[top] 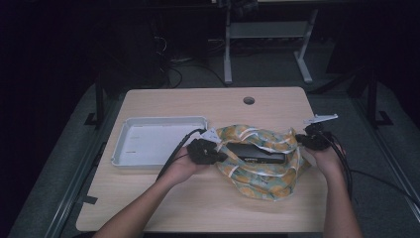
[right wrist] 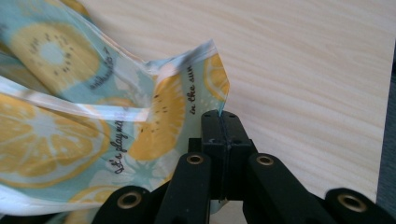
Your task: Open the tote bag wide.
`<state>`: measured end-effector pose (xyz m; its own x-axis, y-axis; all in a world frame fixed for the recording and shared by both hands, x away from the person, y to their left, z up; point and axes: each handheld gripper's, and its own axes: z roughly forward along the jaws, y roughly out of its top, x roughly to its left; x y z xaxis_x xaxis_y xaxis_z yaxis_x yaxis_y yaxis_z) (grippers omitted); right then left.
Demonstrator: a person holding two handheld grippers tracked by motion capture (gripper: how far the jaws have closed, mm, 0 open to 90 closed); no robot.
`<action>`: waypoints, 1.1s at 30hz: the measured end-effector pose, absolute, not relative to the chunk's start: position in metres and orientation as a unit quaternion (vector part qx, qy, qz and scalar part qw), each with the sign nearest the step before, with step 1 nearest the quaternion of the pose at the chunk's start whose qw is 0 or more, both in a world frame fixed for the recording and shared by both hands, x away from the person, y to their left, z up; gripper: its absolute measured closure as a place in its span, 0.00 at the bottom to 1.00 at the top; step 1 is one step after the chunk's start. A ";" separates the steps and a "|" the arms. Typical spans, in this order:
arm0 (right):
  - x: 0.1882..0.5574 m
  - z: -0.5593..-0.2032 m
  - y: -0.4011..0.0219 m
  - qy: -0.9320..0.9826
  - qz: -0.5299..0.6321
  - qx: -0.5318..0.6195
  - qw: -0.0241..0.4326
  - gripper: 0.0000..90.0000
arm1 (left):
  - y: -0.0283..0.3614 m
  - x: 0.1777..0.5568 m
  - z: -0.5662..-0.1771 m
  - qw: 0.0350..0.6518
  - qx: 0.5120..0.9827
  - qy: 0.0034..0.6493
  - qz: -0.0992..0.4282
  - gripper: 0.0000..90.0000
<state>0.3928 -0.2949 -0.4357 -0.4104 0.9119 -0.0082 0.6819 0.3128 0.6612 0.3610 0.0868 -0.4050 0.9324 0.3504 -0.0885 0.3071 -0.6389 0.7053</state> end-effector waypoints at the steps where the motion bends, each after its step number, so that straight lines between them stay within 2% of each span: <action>1: 0.394 -0.438 -0.294 0.789 0.288 0.507 0.196 0.99 | 0.086 0.361 -0.402 0.389 0.903 0.182 0.029 0.99; 7: 0.396 -0.443 -0.292 0.791 0.281 0.507 0.196 0.98 | 0.077 0.370 -0.384 0.409 0.893 0.181 0.043 0.96; 10: 0.394 -0.436 -0.293 0.784 0.292 0.515 0.189 0.77 | 0.069 0.379 -0.386 0.406 0.894 0.186 0.042 0.95; 11: 0.393 -0.433 -0.294 0.783 0.291 0.513 0.199 0.72 | 0.067 0.381 -0.388 0.405 0.894 0.188 0.042 0.95; 16: 0.378 -0.405 -0.298 0.774 0.325 0.498 0.217 0.59 | 0.062 0.382 -0.396 0.396 0.898 0.190 0.030 0.96; 22: 0.356 -0.374 -0.287 0.795 0.372 0.438 0.194 0.55 | 0.065 0.376 -0.404 0.390 0.902 0.186 0.022 0.99; 25: 0.348 -0.368 -0.272 0.817 0.376 0.398 0.183 0.56 | 0.066 0.377 -0.406 0.382 0.905 0.185 0.019 1.00; 30: 0.336 -0.349 -0.250 0.824 0.395 0.359 0.189 0.59 | 0.063 0.374 -0.412 0.364 0.913 0.182 0.017 1.00; 33: 0.334 -0.348 -0.235 0.836 0.402 0.334 0.165 0.59 | 0.066 0.372 -0.416 0.356 0.917 0.180 0.018 1.00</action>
